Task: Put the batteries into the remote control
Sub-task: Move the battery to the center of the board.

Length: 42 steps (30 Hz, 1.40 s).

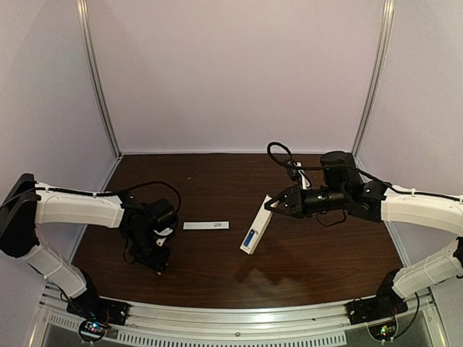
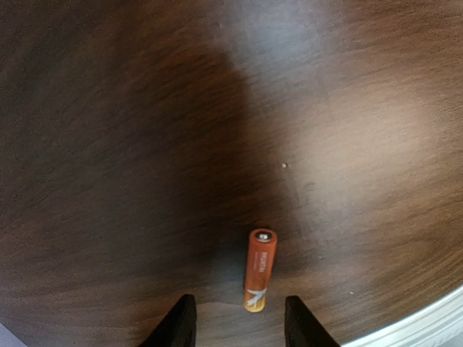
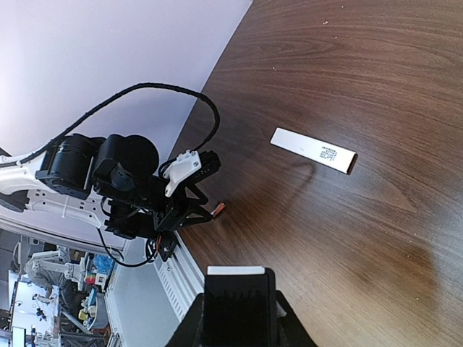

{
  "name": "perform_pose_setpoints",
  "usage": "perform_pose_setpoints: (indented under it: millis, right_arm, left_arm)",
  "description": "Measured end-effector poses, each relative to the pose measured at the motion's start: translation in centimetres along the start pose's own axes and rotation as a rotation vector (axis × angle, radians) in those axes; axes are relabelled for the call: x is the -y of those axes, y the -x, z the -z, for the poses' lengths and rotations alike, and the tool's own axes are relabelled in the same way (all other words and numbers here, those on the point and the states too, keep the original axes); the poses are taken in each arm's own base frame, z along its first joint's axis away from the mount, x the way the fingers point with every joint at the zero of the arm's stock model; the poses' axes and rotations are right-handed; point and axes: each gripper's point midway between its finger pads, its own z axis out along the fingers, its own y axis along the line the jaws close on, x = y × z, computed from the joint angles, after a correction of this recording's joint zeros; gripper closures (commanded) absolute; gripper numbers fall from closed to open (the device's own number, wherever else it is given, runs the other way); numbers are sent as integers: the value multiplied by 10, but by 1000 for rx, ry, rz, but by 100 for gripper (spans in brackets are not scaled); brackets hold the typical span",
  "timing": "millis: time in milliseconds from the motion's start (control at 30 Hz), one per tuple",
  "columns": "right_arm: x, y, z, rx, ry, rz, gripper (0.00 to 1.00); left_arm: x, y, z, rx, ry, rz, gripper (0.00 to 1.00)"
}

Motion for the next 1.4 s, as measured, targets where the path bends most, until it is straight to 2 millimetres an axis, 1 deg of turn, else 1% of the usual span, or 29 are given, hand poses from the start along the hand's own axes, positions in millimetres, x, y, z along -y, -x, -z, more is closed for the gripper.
perform_pose_setpoints:
  millis: [100, 267, 400, 433, 500, 533, 633, 700, 767, 867, 1000, 1133, 1200, 1267, 1400]
  right_arm:
    - [2, -3, -1, -7, 0, -3, 100]
    - [1, -5, -1, -12, 8, -2, 100]
    - [0, -5, -1, -16, 13, -2, 100]
    - [0, -5, -1, -17, 14, -2, 100]
    - [0, -5, -1, -17, 14, -1, 100]
    - [1, -5, -1, -17, 13, -3, 100]
    - [2, -3, 1, -12, 12, -3, 100]
    - [2, -1, 3, -5, 12, -1, 100]
    - [3, 1, 5, 4, 11, -2, 100]
    - [6, 9, 11, 26, 5, -7, 100]
    - [12, 23, 27, 76, -7, -9, 100]
    - [19, 34, 47, 126, -22, -11, 100]
    - [22, 35, 54, 139, -27, -16, 100]
    - [26, 35, 60, 147, -32, -24, 100]
    - [35, 29, 63, 139, -45, -44, 100]
  left_arm:
    - [-3, -2, -5, -22, 19, 2, 61]
    - [-1, -2, -8, -30, 14, -1, 69]
    - [2, -3, -16, -59, 5, -14, 74]
    - [3, -2, -16, -65, 6, -19, 76]
    - [5, 1, -17, -62, -1, -30, 86]
    - [7, 3, -17, -63, -5, -41, 89]
    - [16, 9, -17, -53, -44, -81, 98]
    - [24, 14, -17, -42, -74, -130, 100]
    - [36, 21, -17, -33, -94, -208, 100]
    - [59, 36, -17, -21, -127, -363, 100]
    - [87, 58, -18, -2, -139, -573, 100]
    - [106, 77, -18, 24, -128, -758, 100]
    - [117, 85, -18, 37, -115, -852, 99]
    - [128, 87, -17, 47, -113, -949, 97]
    - [135, 77, -17, 31, -103, -1098, 94]
